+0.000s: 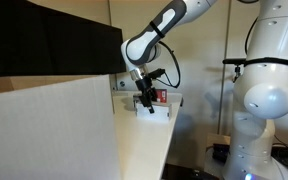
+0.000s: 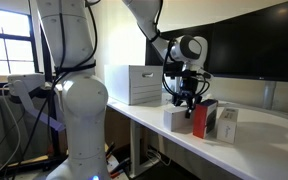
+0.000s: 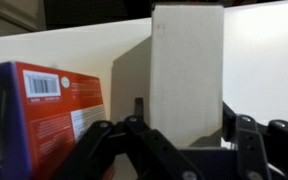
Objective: Remove the boxes from the storage box
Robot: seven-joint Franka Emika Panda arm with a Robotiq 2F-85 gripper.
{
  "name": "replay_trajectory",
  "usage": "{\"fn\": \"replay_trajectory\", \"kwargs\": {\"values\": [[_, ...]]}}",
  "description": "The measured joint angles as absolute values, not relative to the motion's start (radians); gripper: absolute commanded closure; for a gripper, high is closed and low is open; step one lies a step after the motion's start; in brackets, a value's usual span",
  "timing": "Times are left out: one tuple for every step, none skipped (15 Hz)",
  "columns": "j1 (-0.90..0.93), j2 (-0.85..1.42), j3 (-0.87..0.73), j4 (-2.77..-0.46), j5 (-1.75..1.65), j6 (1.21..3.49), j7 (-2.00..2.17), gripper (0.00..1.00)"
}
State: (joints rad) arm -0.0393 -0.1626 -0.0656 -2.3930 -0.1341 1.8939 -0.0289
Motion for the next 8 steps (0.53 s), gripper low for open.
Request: {"fn": "replay_trajectory", "kwargs": {"values": [[-0.04, -0.158, -0.07, -2.393, -0.135, 1.894, -0.029, 0.01], [-0.041, -0.153, -0.073, -2.393, -0.135, 1.894, -0.029, 0.0], [-0.042, -0.15, -0.075, -2.392, -0.135, 1.894, -0.029, 0.0], [-0.043, -0.147, -0.076, -2.392, -0.135, 1.893, -0.029, 0.0], [-0.045, -0.145, -0.077, -2.392, -0.135, 1.893, -0.029, 0.0], [-0.046, -0.144, -0.077, -2.391, -0.135, 1.893, -0.029, 0.0], [-0.046, -0.144, -0.077, -2.389, -0.135, 1.892, -0.029, 0.0], [-0.046, -0.144, -0.077, -2.386, -0.135, 1.891, -0.029, 0.0]]}}
